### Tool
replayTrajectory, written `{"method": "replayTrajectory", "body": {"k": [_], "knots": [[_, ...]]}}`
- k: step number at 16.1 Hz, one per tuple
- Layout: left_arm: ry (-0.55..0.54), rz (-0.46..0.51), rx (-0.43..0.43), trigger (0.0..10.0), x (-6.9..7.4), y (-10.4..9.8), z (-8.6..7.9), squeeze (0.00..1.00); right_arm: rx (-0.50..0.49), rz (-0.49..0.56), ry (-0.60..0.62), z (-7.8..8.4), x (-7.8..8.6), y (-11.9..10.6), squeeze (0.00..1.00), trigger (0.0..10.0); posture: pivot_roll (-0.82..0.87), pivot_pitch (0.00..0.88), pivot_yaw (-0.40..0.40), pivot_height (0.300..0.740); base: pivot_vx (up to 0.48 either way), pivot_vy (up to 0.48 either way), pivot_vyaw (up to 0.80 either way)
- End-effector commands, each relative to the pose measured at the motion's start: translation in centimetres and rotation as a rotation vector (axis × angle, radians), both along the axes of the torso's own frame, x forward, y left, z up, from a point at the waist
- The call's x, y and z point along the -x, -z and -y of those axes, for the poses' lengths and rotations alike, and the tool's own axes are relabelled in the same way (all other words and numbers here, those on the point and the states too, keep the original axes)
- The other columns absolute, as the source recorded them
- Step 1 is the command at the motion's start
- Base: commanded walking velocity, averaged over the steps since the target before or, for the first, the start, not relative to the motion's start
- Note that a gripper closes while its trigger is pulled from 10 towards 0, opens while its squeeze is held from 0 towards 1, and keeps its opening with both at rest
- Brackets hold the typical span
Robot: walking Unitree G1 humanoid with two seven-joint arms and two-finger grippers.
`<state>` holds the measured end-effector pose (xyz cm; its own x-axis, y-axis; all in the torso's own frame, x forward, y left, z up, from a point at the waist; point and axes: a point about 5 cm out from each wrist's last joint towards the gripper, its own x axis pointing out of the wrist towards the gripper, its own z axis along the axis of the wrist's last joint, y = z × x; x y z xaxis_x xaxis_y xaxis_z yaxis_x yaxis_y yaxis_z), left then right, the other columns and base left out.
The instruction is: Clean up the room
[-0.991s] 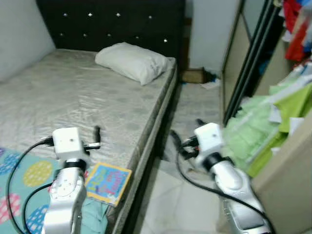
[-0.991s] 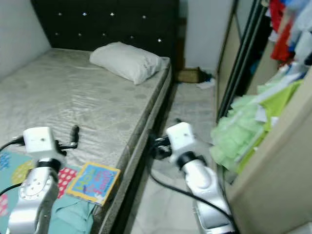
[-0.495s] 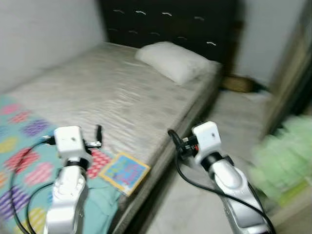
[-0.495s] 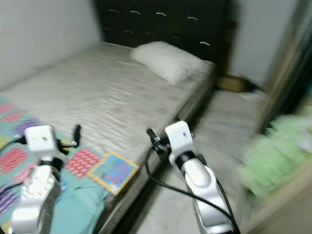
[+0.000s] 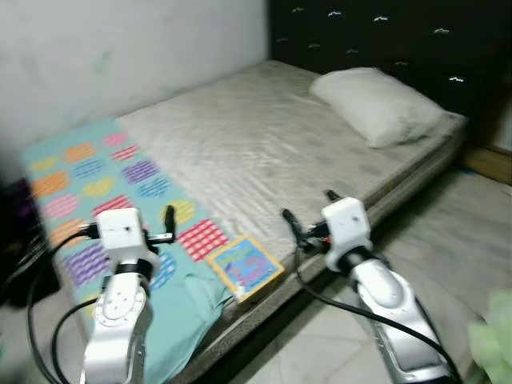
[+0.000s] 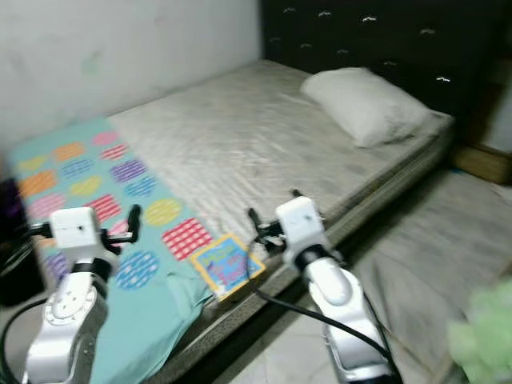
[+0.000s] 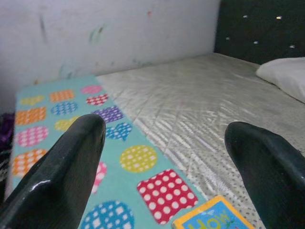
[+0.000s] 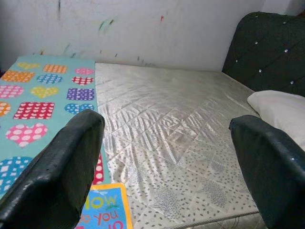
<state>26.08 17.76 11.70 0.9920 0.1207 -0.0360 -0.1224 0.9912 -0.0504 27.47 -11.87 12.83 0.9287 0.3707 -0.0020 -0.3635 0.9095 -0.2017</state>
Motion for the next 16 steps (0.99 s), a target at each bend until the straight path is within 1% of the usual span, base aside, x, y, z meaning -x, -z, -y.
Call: {"method": "replayTrajectory", "body": {"k": [1, 10, 12, 13, 16], "knots": [[-0.007, 0.001, -0.009, 10.0, 0.0, -0.2, -0.6, 0.0, -0.017, 0.017, -0.027, -0.8, -0.1, -0.5, 0.0, 10.0, -0.16, 0.0, 0.049, 0.74, 0.0, 0.0, 0.8], [0.004, -0.002, -0.003, 10.0, -0.1, 0.0, -0.4, 0.0, -0.016, 0.035, -0.046, -1.1, -0.2, -0.6, 0.0, 10.0, -0.16, 0.0, 0.047, 0.74, 0.0, 0.0, 0.8], [-0.008, -0.009, -0.017, 10.0, -0.1, 0.2, -0.8, 0.0, -0.022, 0.043, -0.044, -1.2, -0.4, -0.7, 0.0, 10.0, -0.15, 0.0, 0.059, 0.74, 0.0, 0.0, 0.8], [-0.018, -0.01, -0.03, 10.0, -0.1, 0.2, -1.3, 0.0, -0.031, 0.052, -0.032, -1.2, -0.7, -0.8, 0.0, 10.0, -0.15, 0.0, 0.068, 0.74, 0.0, 0.0, 0.8], [-0.02, -0.006, -0.059, 10.0, -0.6, 0.0, -1.9, 0.0, -0.052, 0.068, -0.01, -1.4, -1.2, -0.9, 0.0, 10.0, -0.14, 0.0, 0.093, 0.74, 0.0, 0.0, 0.8]]}}
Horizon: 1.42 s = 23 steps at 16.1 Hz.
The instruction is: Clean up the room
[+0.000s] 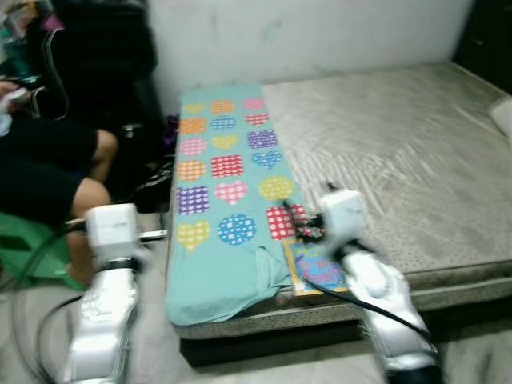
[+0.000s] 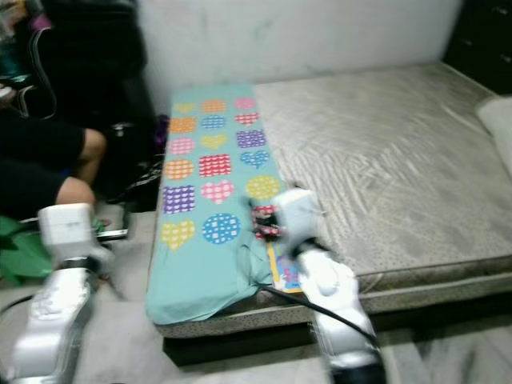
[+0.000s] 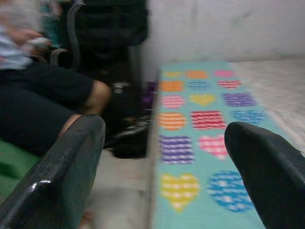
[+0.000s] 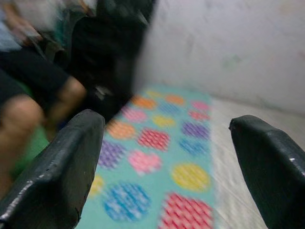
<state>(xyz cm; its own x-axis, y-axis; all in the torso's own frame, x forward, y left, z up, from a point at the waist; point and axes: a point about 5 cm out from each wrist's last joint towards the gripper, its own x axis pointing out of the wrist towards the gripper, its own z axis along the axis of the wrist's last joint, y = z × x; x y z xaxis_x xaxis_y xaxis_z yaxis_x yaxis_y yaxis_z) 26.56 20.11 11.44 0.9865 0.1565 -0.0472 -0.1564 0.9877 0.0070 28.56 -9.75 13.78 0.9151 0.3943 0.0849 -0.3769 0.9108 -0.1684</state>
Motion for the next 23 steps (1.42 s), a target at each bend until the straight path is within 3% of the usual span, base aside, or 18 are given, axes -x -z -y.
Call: {"method": "replayTrajectory", "body": {"k": [1, 13, 18, 23], "knots": [[0.013, 0.014, -0.014, 10.0, -0.3, -0.3, 0.4, 0.0, 0.004, 0.008, 0.024, 0.6, -0.3, 0.0, 0.0, 10.0, -0.15, 0.0, 0.102, 0.74, 0.0, 0.0, 0.8], [-0.012, 0.035, -0.006, 10.0, -1.6, 0.0, -0.3, 0.0, -0.034, 0.037, 0.035, 1.0, -1.4, -0.5, 0.0, 10.0, -0.16, 0.0, 0.073, 0.74, 0.0, 0.0, 0.07], [0.114, 0.08, -0.005, 10.0, -3.4, -1.2, 1.2, 0.0, -0.057, 0.068, 0.097, 1.3, -1.9, -0.8, 0.0, 10.0, -0.19, 0.0, 0.138, 0.74, 0.0, 0.0, 0.0], [0.127, 0.083, 0.009, 10.0, -3.2, -0.8, 1.5, 0.0, -0.045, 0.074, 0.091, 1.4, -1.8, -0.6, 0.0, 10.0, -0.19, 0.0, 0.121, 0.74, 0.25, 0.0, 0.0]]}}
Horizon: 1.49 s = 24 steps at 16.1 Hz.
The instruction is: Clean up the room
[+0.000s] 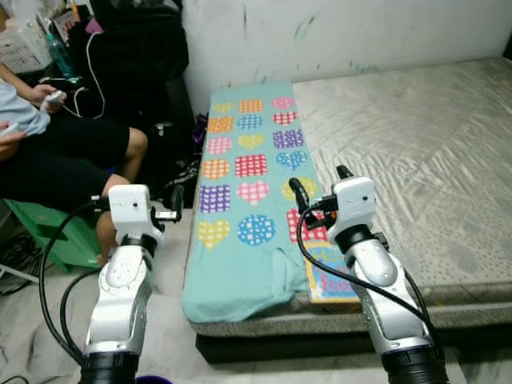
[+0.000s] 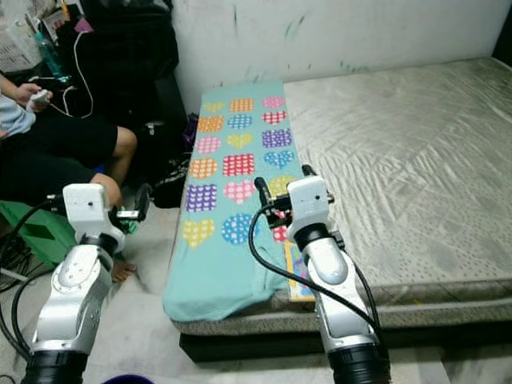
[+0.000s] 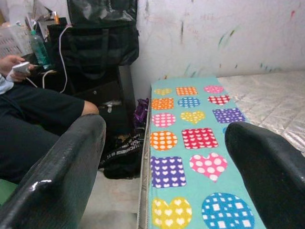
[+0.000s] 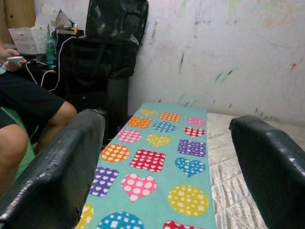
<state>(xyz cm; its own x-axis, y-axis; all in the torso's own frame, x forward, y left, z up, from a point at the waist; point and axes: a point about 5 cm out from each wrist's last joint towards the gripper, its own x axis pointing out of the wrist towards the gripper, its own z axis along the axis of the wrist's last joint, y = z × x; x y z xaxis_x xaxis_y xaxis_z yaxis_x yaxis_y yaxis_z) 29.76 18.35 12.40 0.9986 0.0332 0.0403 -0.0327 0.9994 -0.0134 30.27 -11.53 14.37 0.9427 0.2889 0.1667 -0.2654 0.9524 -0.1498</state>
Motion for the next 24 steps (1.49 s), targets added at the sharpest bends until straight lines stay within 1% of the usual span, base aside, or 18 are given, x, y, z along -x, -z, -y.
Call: {"method": "replayTrajectory", "body": {"k": [1, 5, 10, 12, 14, 15, 17, 18, 19, 20, 21, 22, 24], "knots": [[0.003, -0.005, -0.001, 10.0, 0.1, 0.2, -0.2, 0.0, 0.003, 0.002, -0.017, -0.3, -0.1, -0.1, 0.0, 10.0, -0.19, 0.0, 0.116, 0.74, 0.255, 0.0, 0.0], [-0.009, -0.006, 0.004, 10.0, 0.2, 0.2, -0.5, 0.0, 0.011, 0.004, -0.021, -0.1, -0.1, -0.1, 0.0, 10.0, -0.18, 0.0, 0.111, 0.74, 0.257, 0.0, 0.0], [-0.033, -0.022, -0.009, 10.0, 0.6, 0.6, -1.0, 0.0, 0.02, 0.001, 0.017, 1.3, 0.2, 0.2, 0.0, 10.0, -0.19, 0.0, 0.114, 0.74, 0.0, 0.0, 0.0], [-0.037, -0.019, -0.014, 10.0, 0.9, 0.7, -1.0, 0.0, 0.021, -0.001, 0.015, 1.5, 0.2, 0.3, 0.0, 10.0, -0.19, 0.0, 0.102, 0.74, 0.0, 0.0, 0.0], [-0.07, -0.017, -0.014, 10.0, 1.1, 0.7, -1.1, 0.0, 0.023, 0.004, -0.005, 1.1, -0.1, 0.0, 0.0, 10.0, -0.16, 0.0, 0.07, 0.74, 0.0, 0.0, 0.0], [-0.081, -0.015, -0.008, 10.0, 1.2, 0.8, -1.1, 0.0, 0.023, 0.007, -0.016, 1.0, -0.3, -0.2, 0.0, 10.0, -0.15, 0.0, 0.041, 0.74, 0.0, 0.0, 0.0], [-0.132, -0.005, 0.017, 10.0, 1.9, 0.9, -1.2, 0.0, 0.042, 0.004, -0.084, 0.1, -0.9, -0.5, 0.0, 10.0, -0.11, 0.0, -0.013, 0.74, 0.0, 0.0, 0.0], [-0.138, -0.004, 0.02, 10.0, 1.9, 1.0, -1.2, 0.0, 0.046, 0.003, -0.093, 0.0, -1.0, -0.5, 0.0, 10.0, -0.11, 0.0, -0.013, 0.74, 0.0, 0.0, 0.0], [-0.203, -0.006, 0.052, 10.0, 2.9, 1.4, -1.6, 0.0, 0.069, -0.002, -0.165, -1.0, -1.5, -0.8, 0.0, 10.0, -0.08, 0.0, -0.08, 0.74, 0.0, 0.0, 0.0], [-0.226, -0.009, 0.063, 10.0, 3.3, 1.6, -1.6, 0.0, 0.076, -0.001, -0.19, -1.2, -1.7, -0.9, 0.0, 10.0, -0.07, 0.0, -0.097, 0.74, 0.0, 0.0, 0.0], [-0.252, -0.018, 0.075, 10.0, 3.8, 1.8, -1.7, 0.0, 0.089, -0.003, -0.215, -1.6, -1.9, -1.1, 0.0, 10.0, -0.06, 0.0, -0.11, 0.74, 0.0, 0.0, 0.0], [-0.259, -0.023, 0.08, 10.0, 4.0, 2.0, -1.8, 0.0, 0.088, -0.005, -0.221, -1.7, -2.0, -1.1, 0.0, 10.0, -0.06, 0.0, -0.114, 0.74, 0.0, 0.0, 0.0], [-0.261, -0.027, 0.081, 10.0, 4.5, 2.0, -2.0, 0.0, 0.079, -0.016, -0.228, -1.8, -1.7, -0.9, 0.0, 10.0, -0.07, 0.0, -0.101, 0.74, 0.0, 0.0, 0.0]]}}
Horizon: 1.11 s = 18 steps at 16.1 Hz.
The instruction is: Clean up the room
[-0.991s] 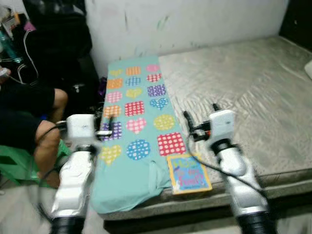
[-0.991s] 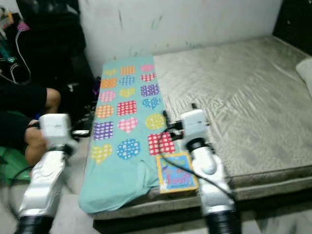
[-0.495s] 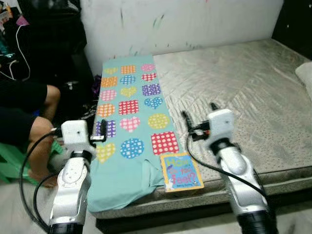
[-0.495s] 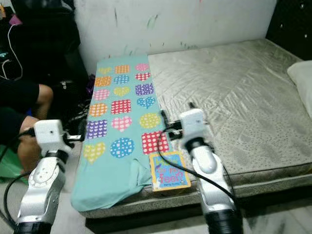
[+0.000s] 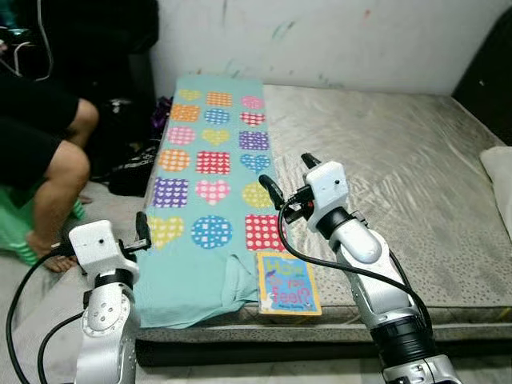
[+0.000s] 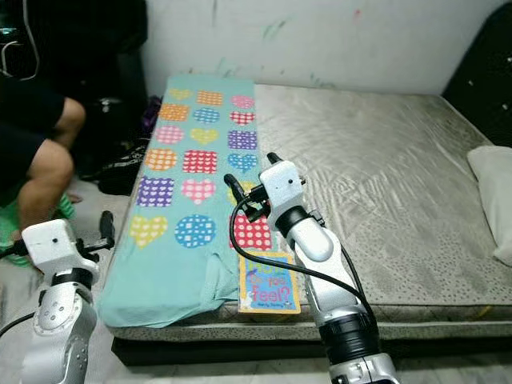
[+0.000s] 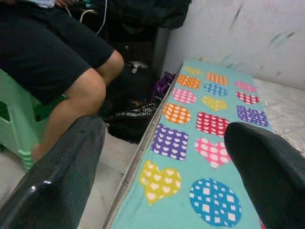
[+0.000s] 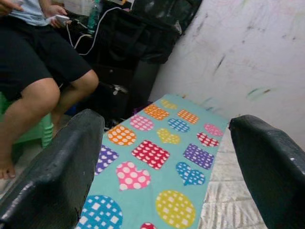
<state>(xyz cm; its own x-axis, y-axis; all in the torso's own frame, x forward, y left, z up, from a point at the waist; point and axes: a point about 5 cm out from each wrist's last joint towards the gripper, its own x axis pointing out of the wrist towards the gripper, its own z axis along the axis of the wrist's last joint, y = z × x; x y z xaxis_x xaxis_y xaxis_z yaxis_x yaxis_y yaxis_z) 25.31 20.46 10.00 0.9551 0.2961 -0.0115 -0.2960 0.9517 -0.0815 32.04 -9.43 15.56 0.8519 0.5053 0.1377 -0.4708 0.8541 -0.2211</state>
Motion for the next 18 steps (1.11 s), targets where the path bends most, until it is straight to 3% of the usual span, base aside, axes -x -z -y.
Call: {"method": "replayTrajectory", "body": {"k": [1, 8, 13, 18], "knots": [[0.008, 0.008, 0.002, 10.0, 0.2, -0.3, 0.0, 0.0, 0.008, -0.02, 0.0, 0.3, 0.3, 0.5, 0.0, 10.0, -0.07, 0.0, -0.093, 0.74, 0.0, 0.0, 0.0], [0.105, 0.006, 0.014, 10.0, -0.2, -0.4, 0.9, 0.0, 0.021, -0.039, 0.029, 0.9, 1.4, 1.4, 0.0, 10.0, -0.12, 0.0, -0.066, 0.74, 0.0, 0.0, 0.63], [0.141, -0.021, 0.037, 10.0, -0.4, -0.1, 1.3, 0.0, 0.016, -0.045, 0.095, 2.1, 1.2, 1.3, 0.0, 10.0, -0.13, 0.0, -0.045, 0.74, 0.0, 0.0, 0.0], [0.145, -0.021, 0.052, 10.0, -0.3, -0.1, 1.3, 0.0, 0.023, -0.058, 0.095, 2.2, 1.7, 1.8, 0.0, 10.0, -0.14, 0.0, -0.044, 0.74, 0.0, 0.405, 0.0]]}}
